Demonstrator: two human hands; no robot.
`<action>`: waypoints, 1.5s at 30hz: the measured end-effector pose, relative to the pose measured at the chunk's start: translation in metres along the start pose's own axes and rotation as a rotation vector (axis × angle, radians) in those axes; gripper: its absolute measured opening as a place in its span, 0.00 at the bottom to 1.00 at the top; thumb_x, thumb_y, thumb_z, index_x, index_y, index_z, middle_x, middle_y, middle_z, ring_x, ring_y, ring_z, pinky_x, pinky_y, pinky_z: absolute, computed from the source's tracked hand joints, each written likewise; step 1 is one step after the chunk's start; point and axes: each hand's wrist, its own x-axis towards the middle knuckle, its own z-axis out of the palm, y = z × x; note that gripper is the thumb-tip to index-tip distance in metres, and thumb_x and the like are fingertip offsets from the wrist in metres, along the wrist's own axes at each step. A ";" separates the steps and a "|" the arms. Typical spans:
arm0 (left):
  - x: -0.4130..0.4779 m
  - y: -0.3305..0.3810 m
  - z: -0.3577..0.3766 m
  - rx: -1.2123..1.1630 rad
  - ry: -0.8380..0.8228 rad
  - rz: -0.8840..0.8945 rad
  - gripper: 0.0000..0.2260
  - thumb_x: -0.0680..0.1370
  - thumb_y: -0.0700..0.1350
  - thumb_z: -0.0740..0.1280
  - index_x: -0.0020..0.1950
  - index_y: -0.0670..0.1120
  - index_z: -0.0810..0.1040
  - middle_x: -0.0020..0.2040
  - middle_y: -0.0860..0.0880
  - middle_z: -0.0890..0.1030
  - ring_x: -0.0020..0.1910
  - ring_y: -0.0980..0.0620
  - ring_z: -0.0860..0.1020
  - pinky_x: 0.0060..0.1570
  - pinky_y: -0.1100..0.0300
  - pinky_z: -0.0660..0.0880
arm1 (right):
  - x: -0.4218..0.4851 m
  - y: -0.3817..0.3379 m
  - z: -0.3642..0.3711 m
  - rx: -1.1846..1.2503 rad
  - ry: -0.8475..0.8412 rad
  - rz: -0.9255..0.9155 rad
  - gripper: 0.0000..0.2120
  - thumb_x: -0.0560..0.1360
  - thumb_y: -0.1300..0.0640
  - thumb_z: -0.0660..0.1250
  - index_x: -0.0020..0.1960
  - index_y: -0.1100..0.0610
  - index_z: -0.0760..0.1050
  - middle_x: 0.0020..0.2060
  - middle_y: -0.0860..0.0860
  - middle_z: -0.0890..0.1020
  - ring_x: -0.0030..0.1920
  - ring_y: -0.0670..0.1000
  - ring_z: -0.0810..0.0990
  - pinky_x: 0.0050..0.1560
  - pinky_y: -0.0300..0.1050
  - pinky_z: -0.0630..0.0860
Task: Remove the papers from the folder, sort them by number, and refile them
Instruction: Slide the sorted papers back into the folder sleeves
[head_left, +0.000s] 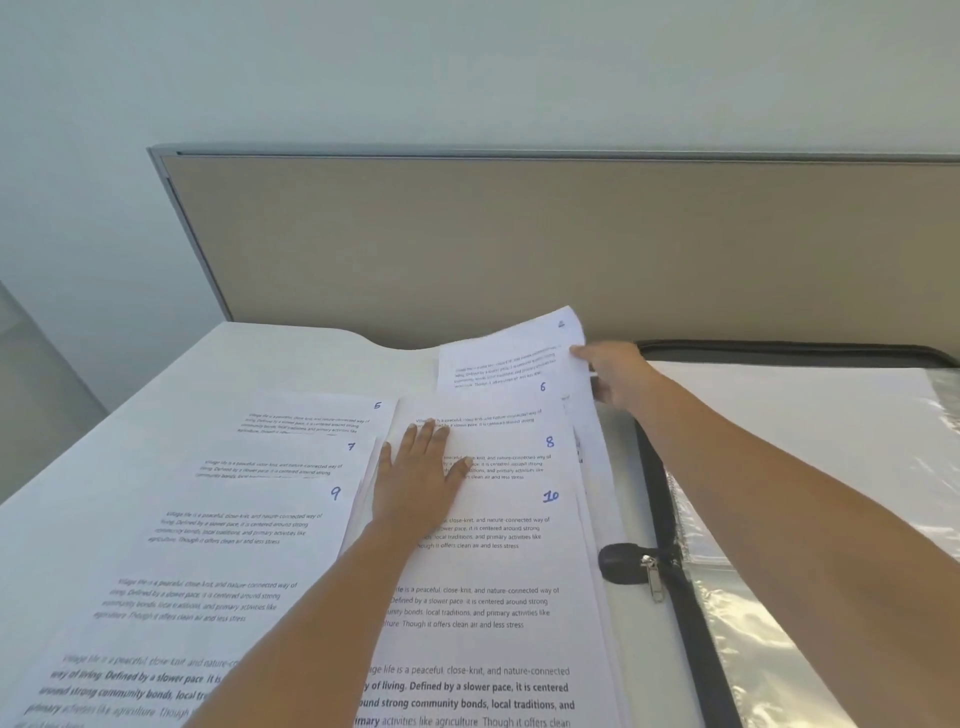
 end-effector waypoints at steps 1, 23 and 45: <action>0.000 0.000 0.000 0.003 0.000 0.001 0.26 0.81 0.59 0.48 0.77 0.50 0.51 0.78 0.53 0.49 0.77 0.53 0.46 0.74 0.50 0.43 | -0.003 0.006 -0.001 -0.092 -0.041 0.019 0.08 0.75 0.62 0.67 0.54 0.62 0.73 0.52 0.59 0.80 0.51 0.58 0.80 0.55 0.53 0.77; -0.001 0.003 -0.003 0.076 -0.044 -0.015 0.26 0.82 0.58 0.47 0.77 0.50 0.50 0.78 0.51 0.47 0.77 0.52 0.45 0.73 0.48 0.43 | -0.026 -0.016 -0.079 -0.100 0.584 -0.387 0.12 0.78 0.63 0.60 0.35 0.60 0.69 0.32 0.51 0.71 0.40 0.53 0.69 0.33 0.41 0.63; -0.130 0.215 0.002 -0.194 -0.068 0.251 0.23 0.82 0.55 0.54 0.75 0.48 0.58 0.77 0.49 0.53 0.76 0.53 0.51 0.73 0.50 0.46 | -0.138 0.058 -0.237 0.380 0.900 -0.327 0.12 0.78 0.66 0.57 0.59 0.66 0.73 0.55 0.60 0.78 0.49 0.56 0.76 0.44 0.38 0.69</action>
